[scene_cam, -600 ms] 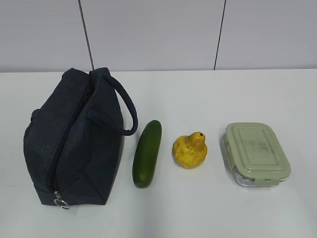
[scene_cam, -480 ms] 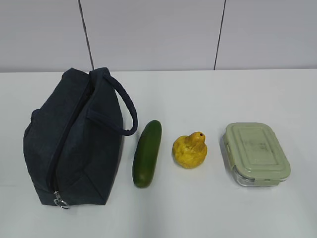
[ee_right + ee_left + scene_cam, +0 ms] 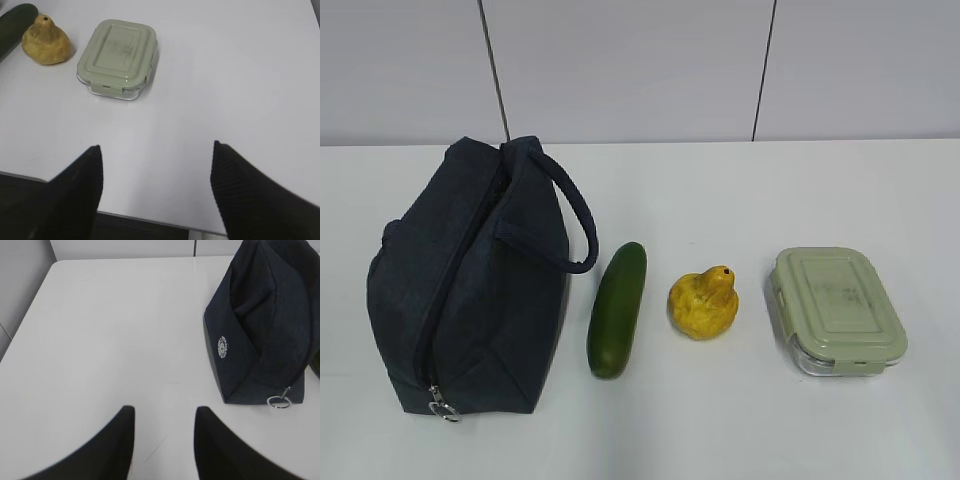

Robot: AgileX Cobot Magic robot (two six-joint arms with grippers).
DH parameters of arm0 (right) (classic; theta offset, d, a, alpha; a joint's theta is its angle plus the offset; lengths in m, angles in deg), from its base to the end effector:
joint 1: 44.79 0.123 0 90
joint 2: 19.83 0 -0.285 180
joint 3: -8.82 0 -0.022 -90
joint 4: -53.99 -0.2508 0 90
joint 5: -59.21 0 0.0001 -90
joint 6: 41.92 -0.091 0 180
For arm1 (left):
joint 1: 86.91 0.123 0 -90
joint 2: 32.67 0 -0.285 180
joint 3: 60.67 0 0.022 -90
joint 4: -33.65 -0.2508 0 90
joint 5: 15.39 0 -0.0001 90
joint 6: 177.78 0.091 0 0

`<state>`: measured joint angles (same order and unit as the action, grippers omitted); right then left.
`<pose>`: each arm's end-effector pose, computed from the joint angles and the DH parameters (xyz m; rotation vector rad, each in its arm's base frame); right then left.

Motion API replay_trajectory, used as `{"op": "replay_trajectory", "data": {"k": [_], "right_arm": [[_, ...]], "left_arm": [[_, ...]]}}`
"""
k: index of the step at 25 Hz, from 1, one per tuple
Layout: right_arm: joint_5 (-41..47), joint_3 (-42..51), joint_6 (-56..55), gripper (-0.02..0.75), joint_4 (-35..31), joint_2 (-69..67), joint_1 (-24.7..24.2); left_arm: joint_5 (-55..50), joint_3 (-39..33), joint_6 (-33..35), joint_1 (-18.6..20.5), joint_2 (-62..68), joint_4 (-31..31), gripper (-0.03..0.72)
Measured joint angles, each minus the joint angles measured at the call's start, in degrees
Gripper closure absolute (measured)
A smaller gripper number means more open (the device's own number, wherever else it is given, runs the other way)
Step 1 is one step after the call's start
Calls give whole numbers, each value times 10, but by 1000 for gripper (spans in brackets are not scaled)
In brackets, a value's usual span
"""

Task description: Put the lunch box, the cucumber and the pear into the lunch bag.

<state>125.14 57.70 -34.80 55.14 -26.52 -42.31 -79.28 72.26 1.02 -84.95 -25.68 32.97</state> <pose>-0.0110 -0.0021 0.2685 -0.1753 2.1140 -0.0724 -0.0124 0.0005 0.2800 -0.0580 2.0578 0.0224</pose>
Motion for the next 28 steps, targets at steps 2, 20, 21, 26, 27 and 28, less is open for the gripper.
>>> {"op": "replay_trajectory", "data": {"k": [2, 20, 21, 26, 27, 28], "right_arm": [[-1, 0, -21, 209, 7, 0, 0], [-157, -171, -124, 209, 53, -405, 0], [-159, -186, -124, 209, 55, -434, 0], [-166, -260, -125, 209, 56, -568, 0], [-166, -274, -126, 209, 56, -594, 0], [-167, -285, -126, 209, 56, -614, 0]], "left_arm": [[0, 0, 0, 0, 0, 0, 446], [0, 0, 0, 0, 0, 0, 446], [0, 0, 0, 0, 0, 0, 446], [0, 0, 0, 0, 0, 0, 446], [0, 0, 0, 0, 0, 0, 446], [0, 0, 0, 0, 0, 0, 446]]}}
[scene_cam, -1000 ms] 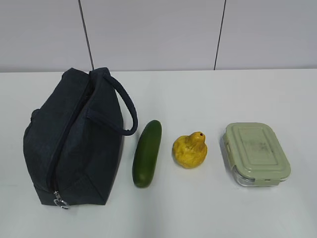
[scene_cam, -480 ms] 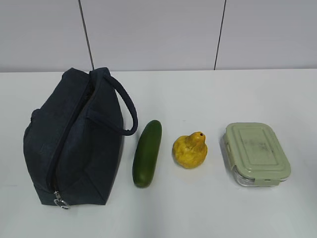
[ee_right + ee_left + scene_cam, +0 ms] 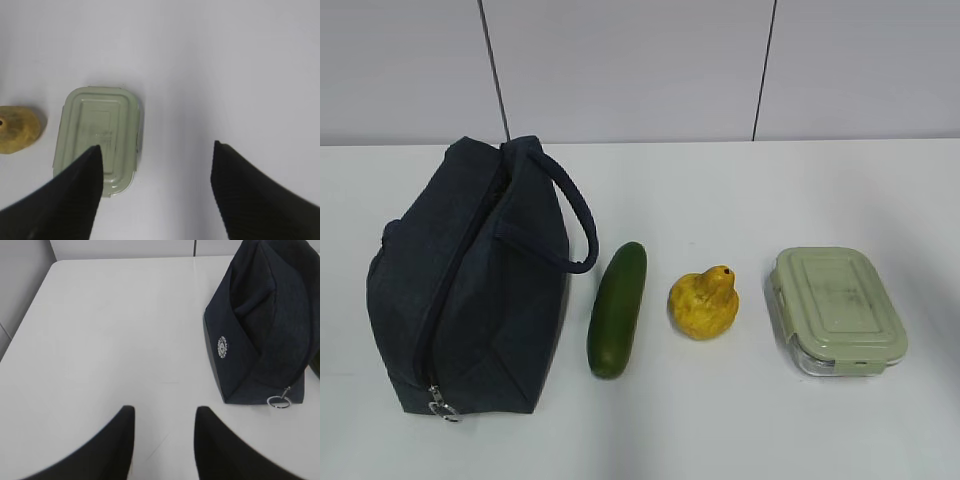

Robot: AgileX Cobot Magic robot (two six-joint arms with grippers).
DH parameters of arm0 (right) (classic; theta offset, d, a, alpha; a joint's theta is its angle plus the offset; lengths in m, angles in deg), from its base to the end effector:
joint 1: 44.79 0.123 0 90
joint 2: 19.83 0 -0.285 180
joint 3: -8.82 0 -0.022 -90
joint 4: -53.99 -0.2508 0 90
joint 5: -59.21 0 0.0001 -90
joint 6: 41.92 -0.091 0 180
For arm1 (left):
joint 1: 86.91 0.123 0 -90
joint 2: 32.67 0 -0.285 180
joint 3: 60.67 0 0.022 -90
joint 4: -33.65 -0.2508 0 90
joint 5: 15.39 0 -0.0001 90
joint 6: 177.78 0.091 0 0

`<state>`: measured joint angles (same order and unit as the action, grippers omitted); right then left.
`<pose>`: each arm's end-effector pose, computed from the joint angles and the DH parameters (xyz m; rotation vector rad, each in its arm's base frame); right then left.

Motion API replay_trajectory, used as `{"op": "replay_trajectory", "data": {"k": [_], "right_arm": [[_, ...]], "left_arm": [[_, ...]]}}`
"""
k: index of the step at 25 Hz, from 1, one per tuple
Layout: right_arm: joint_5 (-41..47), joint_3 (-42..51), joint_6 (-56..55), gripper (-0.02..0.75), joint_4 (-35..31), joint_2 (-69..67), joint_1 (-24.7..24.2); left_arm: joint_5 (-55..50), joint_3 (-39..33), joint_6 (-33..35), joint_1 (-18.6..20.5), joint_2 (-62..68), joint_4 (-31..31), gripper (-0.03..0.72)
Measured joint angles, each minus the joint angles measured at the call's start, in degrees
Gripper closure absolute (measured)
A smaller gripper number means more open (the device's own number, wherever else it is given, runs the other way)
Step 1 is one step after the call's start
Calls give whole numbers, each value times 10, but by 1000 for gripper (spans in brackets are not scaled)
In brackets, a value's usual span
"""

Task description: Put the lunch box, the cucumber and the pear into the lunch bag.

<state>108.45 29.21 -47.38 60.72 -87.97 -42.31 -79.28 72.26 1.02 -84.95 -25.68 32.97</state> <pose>0.2053 0.0008 0.3490 0.0116 2.3982 -0.0779 -0.0124 0.0005 0.2800 -0.0580 2.0578 0.0224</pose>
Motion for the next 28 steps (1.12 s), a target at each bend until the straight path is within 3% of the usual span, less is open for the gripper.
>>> {"op": "replay_trajectory", "data": {"k": [5, 12, 19, 22, 28], "right_arm": [[-5, -60, 1, 209, -11, -109, 0], [-3, -122, 66, 276, -125, -242, -14], [38, -129, 227, 293, -355, -322, -148], [55, -129, 276, 293, -388, -332, -187], [85, -130, 366, 292, -427, -361, -196]], "left_arm": [[0, 0, 0, 0, 0, 0, 446], [0, 0, 0, 0, 0, 0, 446], [0, 0, 0, 0, 0, 0, 446], [0, 0, 0, 0, 0, 0, 446], [0, 0, 0, 0, 0, 0, 446]]}}
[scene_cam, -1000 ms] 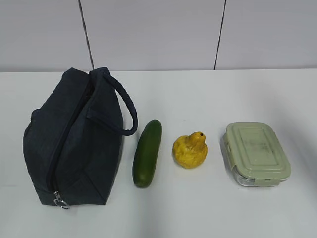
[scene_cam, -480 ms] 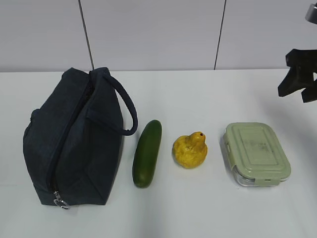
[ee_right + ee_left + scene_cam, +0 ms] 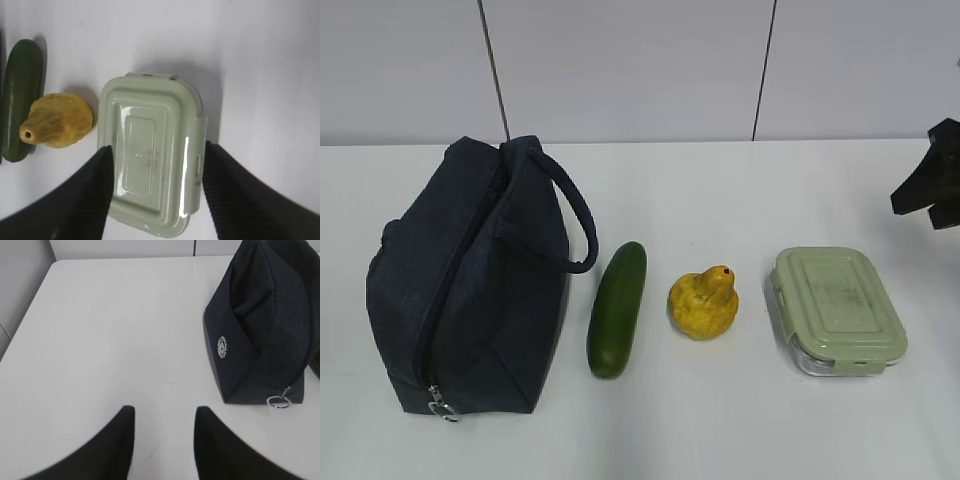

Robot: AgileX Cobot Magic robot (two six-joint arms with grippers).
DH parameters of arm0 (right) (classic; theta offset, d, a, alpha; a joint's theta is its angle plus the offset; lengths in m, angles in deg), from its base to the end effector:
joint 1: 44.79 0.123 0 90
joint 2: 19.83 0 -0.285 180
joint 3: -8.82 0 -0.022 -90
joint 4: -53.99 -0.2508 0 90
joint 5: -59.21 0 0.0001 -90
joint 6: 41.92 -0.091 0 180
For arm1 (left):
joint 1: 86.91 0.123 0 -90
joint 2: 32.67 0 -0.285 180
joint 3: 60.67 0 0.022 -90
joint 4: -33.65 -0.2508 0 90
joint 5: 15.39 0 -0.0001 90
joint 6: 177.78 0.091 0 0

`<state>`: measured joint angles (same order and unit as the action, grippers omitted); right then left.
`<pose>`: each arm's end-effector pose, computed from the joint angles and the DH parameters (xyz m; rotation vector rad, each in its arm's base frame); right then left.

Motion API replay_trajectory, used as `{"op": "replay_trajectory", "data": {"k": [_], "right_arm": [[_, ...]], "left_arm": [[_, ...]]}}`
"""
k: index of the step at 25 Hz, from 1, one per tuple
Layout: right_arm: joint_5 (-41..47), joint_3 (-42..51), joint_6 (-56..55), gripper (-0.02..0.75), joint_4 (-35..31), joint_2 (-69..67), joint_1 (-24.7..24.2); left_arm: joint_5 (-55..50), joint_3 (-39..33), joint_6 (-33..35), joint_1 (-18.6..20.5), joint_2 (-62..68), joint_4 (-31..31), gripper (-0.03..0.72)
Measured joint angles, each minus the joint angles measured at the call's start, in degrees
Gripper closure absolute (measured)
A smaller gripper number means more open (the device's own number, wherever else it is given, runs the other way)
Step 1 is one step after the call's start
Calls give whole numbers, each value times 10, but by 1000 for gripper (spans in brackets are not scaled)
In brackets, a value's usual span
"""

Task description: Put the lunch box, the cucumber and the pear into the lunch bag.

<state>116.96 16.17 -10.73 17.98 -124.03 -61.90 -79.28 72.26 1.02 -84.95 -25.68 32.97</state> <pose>0.3320 -0.0548 0.2519 0.0638 2.6839 0.6037 -0.0124 0.0005 0.2800 -0.0580 2.0578 0.0224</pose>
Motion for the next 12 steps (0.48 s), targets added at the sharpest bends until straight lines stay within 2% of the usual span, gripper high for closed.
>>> {"op": "replay_trajectory", "data": {"k": [4, 7, 9, 12], "right_arm": [[33, 0, 44, 258, -19, -42, 0], [55, 0, 55, 169, -16, -77, 0], [56, 0, 58, 129, 1, -90, 0], [56, 0, 59, 115, 32, -92, 0]], "left_arm": [[0, 0, 0, 0, 0, 1, 446], [0, 0, 0, 0, 0, 0, 446], [0, 0, 0, 0, 0, 0, 446], [0, 0, 0, 0, 0, 0, 446]]}}
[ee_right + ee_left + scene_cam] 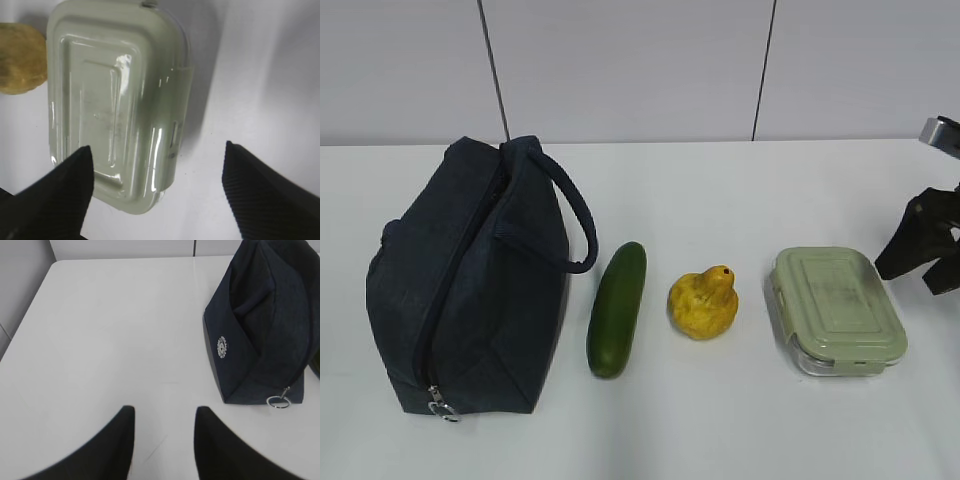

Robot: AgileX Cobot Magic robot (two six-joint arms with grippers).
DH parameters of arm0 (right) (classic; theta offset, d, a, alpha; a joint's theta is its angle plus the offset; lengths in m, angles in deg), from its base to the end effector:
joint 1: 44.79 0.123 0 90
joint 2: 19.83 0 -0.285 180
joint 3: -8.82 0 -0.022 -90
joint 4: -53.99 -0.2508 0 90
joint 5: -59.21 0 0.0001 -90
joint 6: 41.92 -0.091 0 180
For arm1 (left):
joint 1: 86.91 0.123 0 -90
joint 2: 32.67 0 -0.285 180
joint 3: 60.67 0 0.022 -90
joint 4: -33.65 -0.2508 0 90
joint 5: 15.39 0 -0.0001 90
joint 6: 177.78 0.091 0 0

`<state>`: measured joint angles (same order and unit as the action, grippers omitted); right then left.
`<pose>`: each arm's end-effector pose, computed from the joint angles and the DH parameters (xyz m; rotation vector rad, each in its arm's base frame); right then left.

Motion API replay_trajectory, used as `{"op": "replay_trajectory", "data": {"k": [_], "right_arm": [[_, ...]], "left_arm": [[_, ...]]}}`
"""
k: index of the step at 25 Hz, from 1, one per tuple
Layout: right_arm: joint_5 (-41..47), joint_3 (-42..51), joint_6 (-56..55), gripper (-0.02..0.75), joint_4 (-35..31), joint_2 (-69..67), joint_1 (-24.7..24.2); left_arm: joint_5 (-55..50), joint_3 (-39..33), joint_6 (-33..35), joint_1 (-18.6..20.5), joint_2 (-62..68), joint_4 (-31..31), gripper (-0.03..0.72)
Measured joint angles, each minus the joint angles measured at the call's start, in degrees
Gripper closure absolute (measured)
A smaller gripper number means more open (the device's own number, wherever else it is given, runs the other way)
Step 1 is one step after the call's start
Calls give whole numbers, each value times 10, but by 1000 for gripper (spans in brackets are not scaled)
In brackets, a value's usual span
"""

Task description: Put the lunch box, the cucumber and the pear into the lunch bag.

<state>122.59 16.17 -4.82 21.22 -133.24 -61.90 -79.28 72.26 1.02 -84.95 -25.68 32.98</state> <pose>0.3379 -0.0579 0.1956 -0.0987 2.8912 0.7053 -0.0124 0.0005 0.2800 -0.0580 2.0578 0.0222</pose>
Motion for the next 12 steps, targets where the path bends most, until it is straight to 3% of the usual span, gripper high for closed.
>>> {"op": "replay_trajectory", "data": {"k": [5, 12], "right_arm": [[-15, 0, 23, 124, 4, -1, -3], [16, 0, 98, 162, -91, -54, -49]], "left_arm": [[0, 0, 0, 0, 0, 0, 446], [0, 0, 0, 0, 0, 0, 446]]}}
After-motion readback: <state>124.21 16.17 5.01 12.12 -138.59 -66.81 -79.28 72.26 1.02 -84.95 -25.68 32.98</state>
